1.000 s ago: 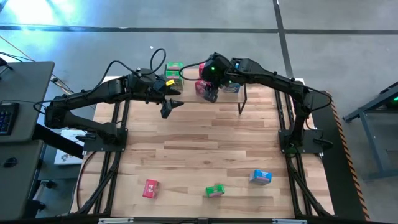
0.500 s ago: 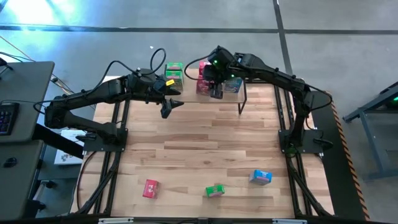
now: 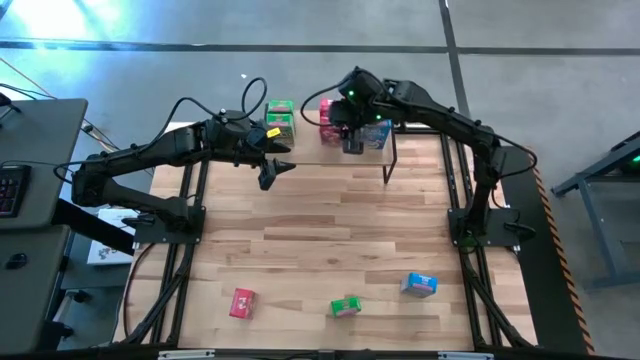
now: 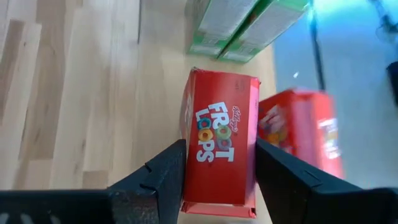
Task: Stack cereal on shelf
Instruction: Put the top red cereal box on the shelf aligned with the other red cereal box
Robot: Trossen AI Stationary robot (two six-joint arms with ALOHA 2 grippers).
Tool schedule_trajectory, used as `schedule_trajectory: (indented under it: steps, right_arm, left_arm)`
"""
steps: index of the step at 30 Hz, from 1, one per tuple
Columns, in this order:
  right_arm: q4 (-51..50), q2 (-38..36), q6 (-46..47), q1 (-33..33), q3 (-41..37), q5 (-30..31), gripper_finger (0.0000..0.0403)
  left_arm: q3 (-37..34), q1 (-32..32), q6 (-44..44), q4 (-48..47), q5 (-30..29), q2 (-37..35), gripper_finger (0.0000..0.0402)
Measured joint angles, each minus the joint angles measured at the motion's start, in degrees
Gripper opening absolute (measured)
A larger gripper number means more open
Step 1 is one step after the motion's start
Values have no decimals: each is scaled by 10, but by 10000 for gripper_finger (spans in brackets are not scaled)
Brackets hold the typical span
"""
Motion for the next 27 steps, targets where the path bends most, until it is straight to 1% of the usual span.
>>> schedule_trajectory:
  steps: [8,16,20,22,27]
  right_arm:
    - [-3,1,-14,-3,4,-7,174]
    - [2,8,-4,-8,1,-23,174]
    - [28,8,-3,-10,1,-25,174]
    - [27,9,-3,-10,1,-33,174]
    - [22,23,2,-11,1,-30,174]
  left_arm:
    - [0,0,0,0,0,0,248]
    - [0,0,0,0,0,0,248]
    - [0,0,0,0,0,0,248]
    - [0,0,0,0,0,0,248]
    - [0,0,0,0,0,0,248]
